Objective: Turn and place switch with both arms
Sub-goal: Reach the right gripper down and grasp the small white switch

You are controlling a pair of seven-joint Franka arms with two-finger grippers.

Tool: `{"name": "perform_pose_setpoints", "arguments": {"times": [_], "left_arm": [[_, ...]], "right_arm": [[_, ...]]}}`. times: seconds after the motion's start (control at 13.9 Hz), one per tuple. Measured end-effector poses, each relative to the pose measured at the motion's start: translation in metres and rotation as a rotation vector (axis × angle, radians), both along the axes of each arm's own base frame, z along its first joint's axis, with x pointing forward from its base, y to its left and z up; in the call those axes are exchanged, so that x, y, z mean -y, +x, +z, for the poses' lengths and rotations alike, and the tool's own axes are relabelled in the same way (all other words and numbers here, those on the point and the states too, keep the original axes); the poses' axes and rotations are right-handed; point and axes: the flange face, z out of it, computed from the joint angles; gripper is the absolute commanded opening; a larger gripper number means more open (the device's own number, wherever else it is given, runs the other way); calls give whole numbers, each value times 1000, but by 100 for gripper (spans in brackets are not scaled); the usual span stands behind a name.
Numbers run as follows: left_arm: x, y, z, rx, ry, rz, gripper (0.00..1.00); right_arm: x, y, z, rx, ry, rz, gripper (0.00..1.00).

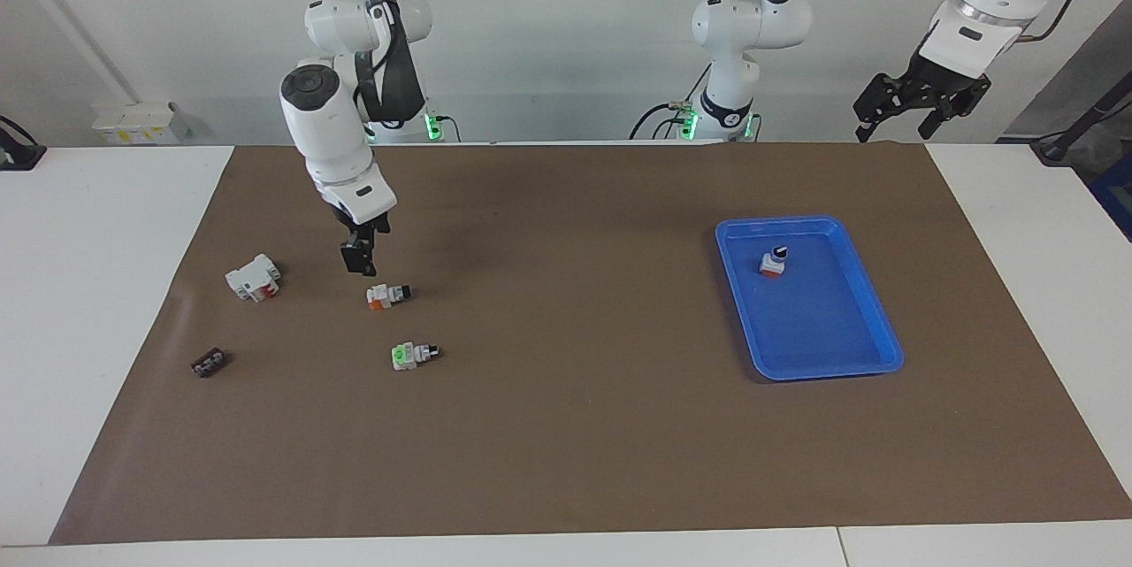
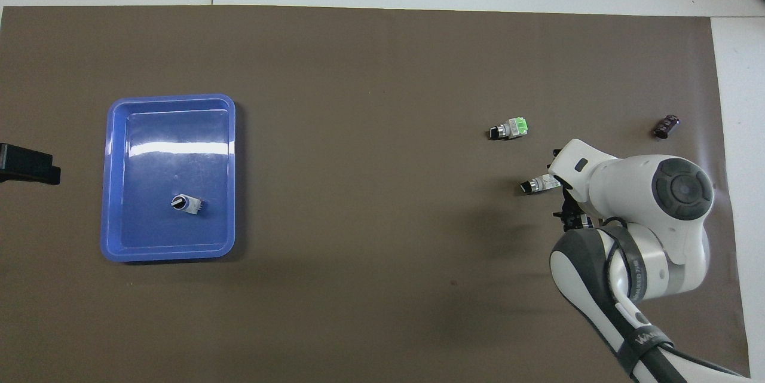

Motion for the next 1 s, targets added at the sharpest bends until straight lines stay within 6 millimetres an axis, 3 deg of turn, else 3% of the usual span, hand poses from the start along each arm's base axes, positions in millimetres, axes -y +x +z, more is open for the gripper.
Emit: {"name": "perform_pose_setpoints", "arguments": {"times": [0.22, 0.65, 0.72, 0.79, 0.86, 0.93, 1.0], "left_arm": [[1, 0, 0, 0, 0, -2, 100], [1, 0, 0, 0, 0, -2, 100], [1, 0, 0, -1, 0, -2, 100], [1, 0, -1, -2, 0, -2, 100], [1, 0, -1, -3, 0, -2, 100], [1, 0, -1, -4, 0, -2, 100], [1, 0, -1, -4, 0, -2, 100]], "right_arm": [[0, 2, -23, 22, -7, 70, 100], [7, 9, -48, 63, -15, 122, 99], [8, 10, -52, 63, -15, 120, 89], [9, 10, -55, 61, -15, 120, 67], [9, 10, -55, 60, -15, 120, 26], [9, 10, -55, 61, -15, 120, 0], [9, 10, -55, 61, -15, 120, 0]]}}
